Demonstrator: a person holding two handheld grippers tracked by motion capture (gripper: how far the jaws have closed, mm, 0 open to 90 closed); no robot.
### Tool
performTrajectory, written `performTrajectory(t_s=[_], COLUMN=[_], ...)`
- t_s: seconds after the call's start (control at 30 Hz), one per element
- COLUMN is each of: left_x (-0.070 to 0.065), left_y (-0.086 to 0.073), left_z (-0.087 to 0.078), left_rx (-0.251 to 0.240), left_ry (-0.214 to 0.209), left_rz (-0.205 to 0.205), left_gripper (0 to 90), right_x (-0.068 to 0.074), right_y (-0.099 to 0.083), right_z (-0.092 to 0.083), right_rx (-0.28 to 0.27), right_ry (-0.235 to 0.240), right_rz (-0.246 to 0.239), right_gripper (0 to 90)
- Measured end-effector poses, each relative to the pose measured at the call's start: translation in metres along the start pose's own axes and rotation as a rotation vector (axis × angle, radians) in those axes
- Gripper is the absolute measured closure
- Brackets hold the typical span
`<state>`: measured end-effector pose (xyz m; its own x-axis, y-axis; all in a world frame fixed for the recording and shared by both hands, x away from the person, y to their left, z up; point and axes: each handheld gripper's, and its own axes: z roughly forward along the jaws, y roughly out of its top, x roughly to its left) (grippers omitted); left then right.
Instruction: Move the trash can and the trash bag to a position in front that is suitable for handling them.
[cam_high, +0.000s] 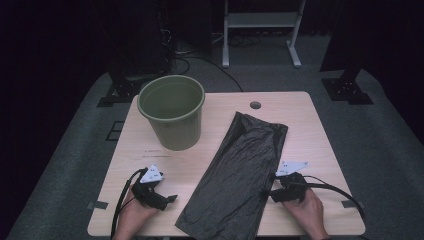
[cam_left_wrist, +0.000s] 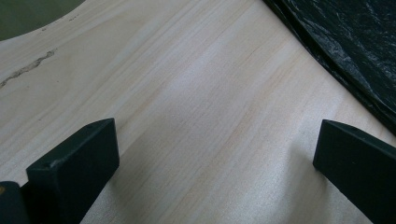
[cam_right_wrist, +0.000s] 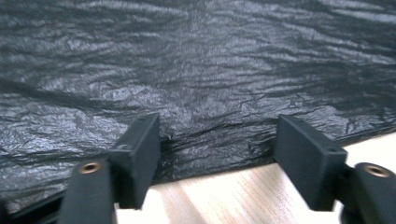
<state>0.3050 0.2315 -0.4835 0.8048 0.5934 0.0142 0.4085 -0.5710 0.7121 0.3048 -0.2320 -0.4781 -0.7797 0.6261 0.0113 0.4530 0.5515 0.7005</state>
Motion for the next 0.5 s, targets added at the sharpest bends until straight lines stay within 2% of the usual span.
performTrajectory(t_s=[0.07, 0.1, 0.13, 0.17, 0.27, 0.3, 0.33, 0.37, 0.5], left_x=[0.0, 0.0, 0.0, 0.0, -0.0001, -0.0001, -0.0001, -0.0001, -0.0001], left_y=[0.0, 0.0, 0.0, 0.0, 0.0, 0.0, 0.0, 0.0, 0.0], left_z=[0.0, 0.0, 0.0, 0.0, 0.0, 0.0, 0.0, 0.0, 0.0], left_rx=[0.0, 0.0, 0.0, 0.0, 0.0, 0.0, 0.0, -0.001, -0.001], left_ry=[0.0, 0.0, 0.0, 0.0, 0.0, 0.0, 0.0, 0.0, 0.0], left_rz=[0.0, 0.0, 0.0, 0.0, 0.0, -0.001, -0.001, -0.001, -0.001], left_gripper=[0.0, 0.0, 0.0, 0.0, 0.0, 0.0, 0.0, 0.0, 0.0], right_x=[-0.0003, -0.001, -0.001, -0.0011, -0.0006, -0.0001, -0.0001, 0.0, -0.0053], right_y=[0.0001, -0.0006, -0.0006, -0.0012, -0.0025, -0.0028, -0.0028, -0.0026, 0.0002], right_z=[-0.0002, -0.0014, -0.0014, -0.0016, -0.0024, -0.002, -0.002, -0.0016, -0.0033], right_rx=[-0.003, -0.013, -0.013, -0.021, -0.034, -0.04, -0.04, -0.041, -0.029], right_ry=[-0.006, 0.001, 0.001, 0.004, 0.022, 0.033, 0.033, 0.038, 0.012], right_rz=[0.0, -0.006, -0.006, -0.008, -0.021, -0.03, -0.03, -0.031, -0.025], right_gripper=[39.5, 49.7, 49.7, 55.3, 73.7, 83.8, 83.8, 88.0, 88.7])
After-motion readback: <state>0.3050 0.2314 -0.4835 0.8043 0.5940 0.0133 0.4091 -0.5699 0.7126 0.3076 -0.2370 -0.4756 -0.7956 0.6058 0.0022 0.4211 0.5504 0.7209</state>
